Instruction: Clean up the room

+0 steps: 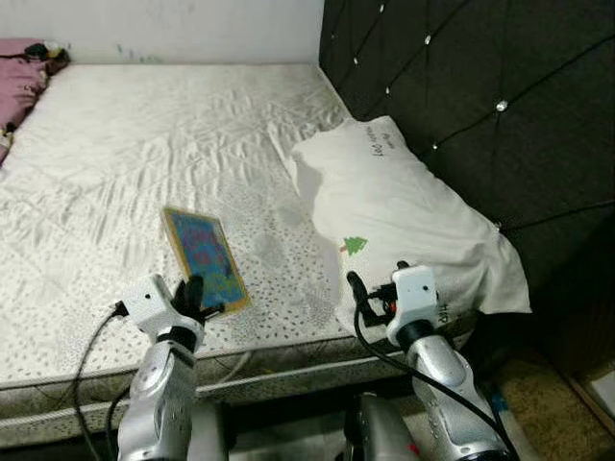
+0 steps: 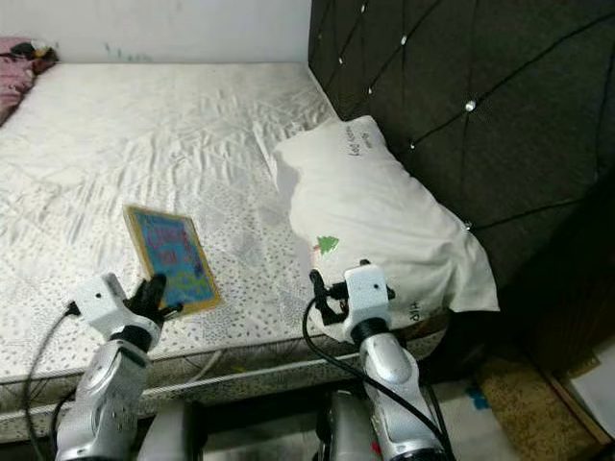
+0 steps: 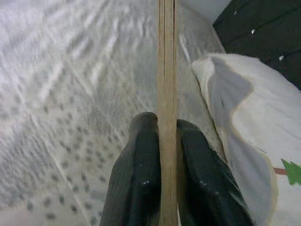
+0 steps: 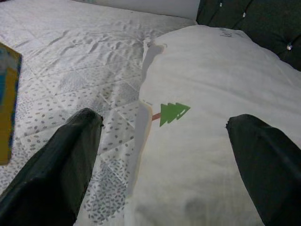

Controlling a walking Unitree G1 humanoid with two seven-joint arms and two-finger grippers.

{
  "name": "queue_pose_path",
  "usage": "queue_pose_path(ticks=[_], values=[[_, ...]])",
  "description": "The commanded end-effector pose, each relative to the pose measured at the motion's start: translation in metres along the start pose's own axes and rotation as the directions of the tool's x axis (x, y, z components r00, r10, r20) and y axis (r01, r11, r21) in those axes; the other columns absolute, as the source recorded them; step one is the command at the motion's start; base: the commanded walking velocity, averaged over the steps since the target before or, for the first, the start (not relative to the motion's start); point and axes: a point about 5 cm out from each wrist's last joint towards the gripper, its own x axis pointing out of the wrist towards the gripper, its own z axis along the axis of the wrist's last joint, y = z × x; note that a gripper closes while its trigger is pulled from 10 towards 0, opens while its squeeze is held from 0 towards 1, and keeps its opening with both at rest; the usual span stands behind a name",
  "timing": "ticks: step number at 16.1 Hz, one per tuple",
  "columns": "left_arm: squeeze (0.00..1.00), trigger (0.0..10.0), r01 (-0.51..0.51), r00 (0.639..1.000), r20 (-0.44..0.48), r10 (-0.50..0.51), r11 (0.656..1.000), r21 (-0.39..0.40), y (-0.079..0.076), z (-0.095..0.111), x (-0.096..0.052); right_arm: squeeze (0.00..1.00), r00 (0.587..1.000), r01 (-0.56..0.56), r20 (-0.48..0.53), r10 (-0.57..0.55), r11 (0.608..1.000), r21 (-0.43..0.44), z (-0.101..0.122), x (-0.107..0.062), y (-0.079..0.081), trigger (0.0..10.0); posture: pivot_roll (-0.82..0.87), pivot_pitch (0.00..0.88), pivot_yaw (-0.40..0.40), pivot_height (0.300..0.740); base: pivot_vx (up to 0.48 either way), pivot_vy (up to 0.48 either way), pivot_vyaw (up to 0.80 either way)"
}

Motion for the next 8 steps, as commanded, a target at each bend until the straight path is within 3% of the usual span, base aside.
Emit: queue_pose_path(ticks=[1,8], values=[[0.0,10.0,0.01,0.989,-0.148,-0.024,0.995,-0.099,-0.017,-0.022,0.004,0.0,1.0,0.004,0.013,-0.004,1.0,0.005,0.003,-0.003,-0.005,10.0,-0.02,0.055,-0.055,0.576,0.0,0.0,0.0],[0.0,10.0,0.117,0.947,-0.276,-0.164,0.977,-0.179,-0.037,-0.025,0.017,0.0,1.0,0.004,0.01,-0.004,0.999,-0.031,0.005,-0.006,-0.014,10.0,-0.05,0.063,-0.08,0.571,0.0,0.0,0.0]])
